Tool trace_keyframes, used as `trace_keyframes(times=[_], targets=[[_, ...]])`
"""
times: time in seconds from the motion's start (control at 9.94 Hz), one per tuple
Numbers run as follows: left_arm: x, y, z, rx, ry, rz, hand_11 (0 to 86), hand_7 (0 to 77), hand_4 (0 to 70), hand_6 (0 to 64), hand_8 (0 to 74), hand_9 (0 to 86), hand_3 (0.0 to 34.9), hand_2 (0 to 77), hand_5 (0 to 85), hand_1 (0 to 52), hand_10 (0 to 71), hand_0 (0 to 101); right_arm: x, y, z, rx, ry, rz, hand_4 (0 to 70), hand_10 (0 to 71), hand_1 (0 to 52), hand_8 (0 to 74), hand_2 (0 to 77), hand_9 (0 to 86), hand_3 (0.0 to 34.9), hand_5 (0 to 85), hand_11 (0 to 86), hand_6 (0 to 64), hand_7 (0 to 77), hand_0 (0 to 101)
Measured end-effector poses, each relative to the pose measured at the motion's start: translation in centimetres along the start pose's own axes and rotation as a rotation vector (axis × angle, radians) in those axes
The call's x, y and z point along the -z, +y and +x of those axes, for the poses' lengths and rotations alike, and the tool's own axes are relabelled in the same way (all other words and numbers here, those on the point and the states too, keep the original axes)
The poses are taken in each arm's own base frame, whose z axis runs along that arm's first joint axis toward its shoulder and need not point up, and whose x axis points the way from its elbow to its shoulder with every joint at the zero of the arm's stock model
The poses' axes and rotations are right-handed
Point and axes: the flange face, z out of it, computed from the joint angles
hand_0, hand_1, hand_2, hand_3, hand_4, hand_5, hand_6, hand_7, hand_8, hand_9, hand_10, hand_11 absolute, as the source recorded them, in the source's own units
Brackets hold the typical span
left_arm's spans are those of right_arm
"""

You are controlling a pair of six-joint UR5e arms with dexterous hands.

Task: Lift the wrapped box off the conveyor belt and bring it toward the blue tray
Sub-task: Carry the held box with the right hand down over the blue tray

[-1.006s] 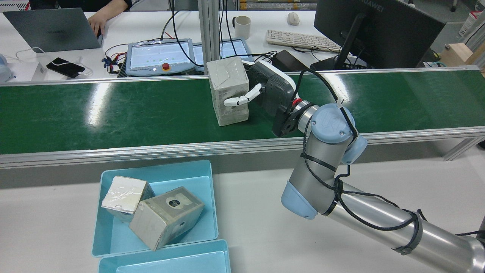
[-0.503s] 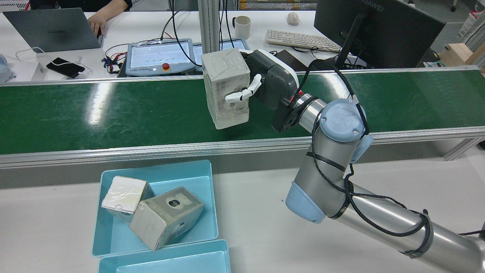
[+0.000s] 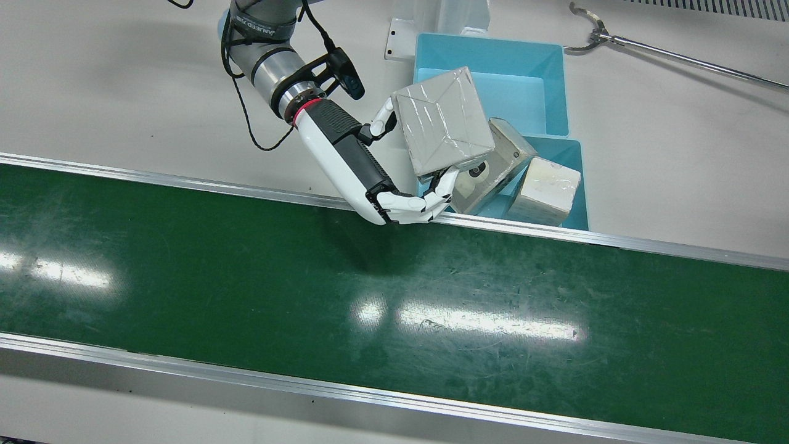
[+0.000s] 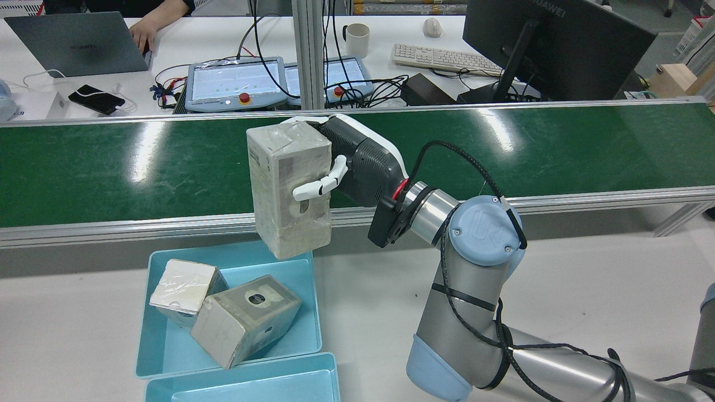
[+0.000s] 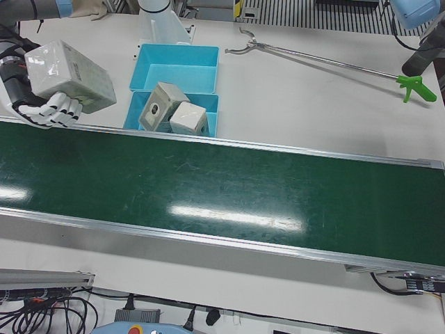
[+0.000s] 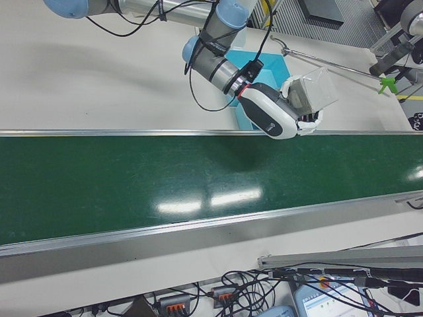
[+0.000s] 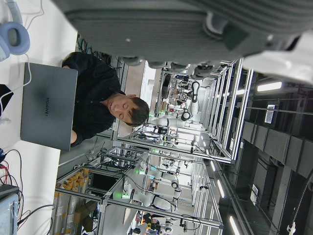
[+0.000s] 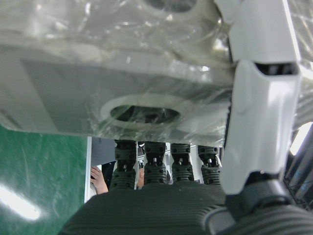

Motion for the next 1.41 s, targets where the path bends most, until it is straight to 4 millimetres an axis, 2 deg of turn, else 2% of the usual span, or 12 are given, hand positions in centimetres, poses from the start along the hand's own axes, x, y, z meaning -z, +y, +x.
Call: trace_keyframes(times=[0.3,0.4,0.6,0.7,0.8,0.91,1.01,1.11,1.21,1.31,1.41], targets=[[0.0,0.0,0.0,0.0,0.0,0.0,0.5,0.5,0.0,0.0,0.5,0.5,0.0,1.1,1.1,0.0,0.5,0,0.6,-0.2,6.2,0.009,0.026,0.014,40.9,44.7,5.4,53.5,29.5,49.1,1.0,39.8,57.8,36.5,54.5,50],[0.0,0.0,0.0,0.0,0.0,0.0,0.0,0.5,0.0,0.0,0.5,0.5,0.0,1.1,1.1,0.0,0.5,0,0.8,-0.2,7.7,0.011,0.039,0.015,40.9,45.3,1.6,53.5,31.6,49.6,1.0,40.4,58.4,36.5,54.5,50],[0.0,0.0,0.0,0.0,0.0,0.0,0.0,0.5,0.0,0.0,0.5,0.5,0.0,0.5,1.1,0.0,0.5,0,1.1,0.0,9.6,0.011,0.062,0.014,40.9,45.3,1.6,53.5,31.6,49.6,1.0,40.4,58.4,36.5,55.1,50],[0.0,0.0,0.0,0.0,0.0,0.0,0.0,0.5,0.0,0.0,0.5,0.5,0.0,1.1,1.1,0.0,0.5,0,1.2,0.1,10.1,0.01,0.069,0.011,40.9,45.3,1.6,44.2,31.6,46.9,3.4,40.4,58.4,31.1,51.3,51],[0.0,0.0,0.0,0.0,0.0,0.0,0.5,0.5,0.0,0.0,0.5,0.5,0.0,1.1,1.1,0.0,0.5,0,1.2,0.3,10.5,0.007,0.073,0.008,40.9,45.3,1.6,35.5,31.6,38.7,3.4,40.4,58.4,31.1,51.3,51],[0.0,0.0,0.0,0.0,0.0,0.0,0.5,0.5,0.0,0.0,0.5,0.5,0.0,1.1,1.1,0.0,0.5,0,1.2,0.5,10.6,0.005,0.075,0.004,36.0,45.3,3.3,25.1,10.4,29.5,8.4,43.6,58.4,13.6,36.5,53],[0.0,0.0,0.0,0.0,0.0,0.0,0.5,0.5,0.0,0.0,0.5,0.5,0.0,0.5,1.1,0.0,0.0,0,1.2,0.7,10.7,0.004,0.076,0.001,36.0,45.3,3.3,25.1,10.4,29.5,8.4,43.6,58.4,13.6,36.5,53],[0.0,0.0,0.0,0.0,0.0,0.0,0.0,0.5,0.0,0.0,0.5,0.5,0.0,1.1,1.1,0.0,0.5,0,1.2,0.8,10.7,0.003,0.076,-0.001,21.8,37.6,29.5,0.0,0.0,1.6,16.4,33.3,58.4,0.0,14.2,56],[0.0,0.0,0.0,0.0,0.0,0.0,0.0,0.5,0.0,0.0,0.5,0.5,0.0,0.5,1.1,0.0,0.5,0,1.2,0.9,10.7,0.002,0.076,-0.003,21.8,30.0,29.5,0.0,0.0,1.6,19.9,33.3,52.9,0.0,14.2,53],[0.0,0.0,0.0,0.0,0.0,0.0,0.0,0.5,0.0,0.0,0.5,0.5,0.0,1.1,1.1,0.0,0.5,0,1.2,1.0,10.7,0.001,0.075,-0.005,21.8,30.0,29.5,0.0,0.0,1.6,19.9,33.3,52.9,0.0,14.2,53],[0.0,0.0,0.0,0.0,0.0,0.0,0.0,0.5,0.0,0.0,0.5,0.5,0.0,1.1,1.1,0.0,0.5,0,1.2,1.2,10.6,-0.001,0.075,-0.009,14.2,10.4,10.9,0.0,2.7,1.6,19.4,12.5,39.8,2.7,16.4,48]])
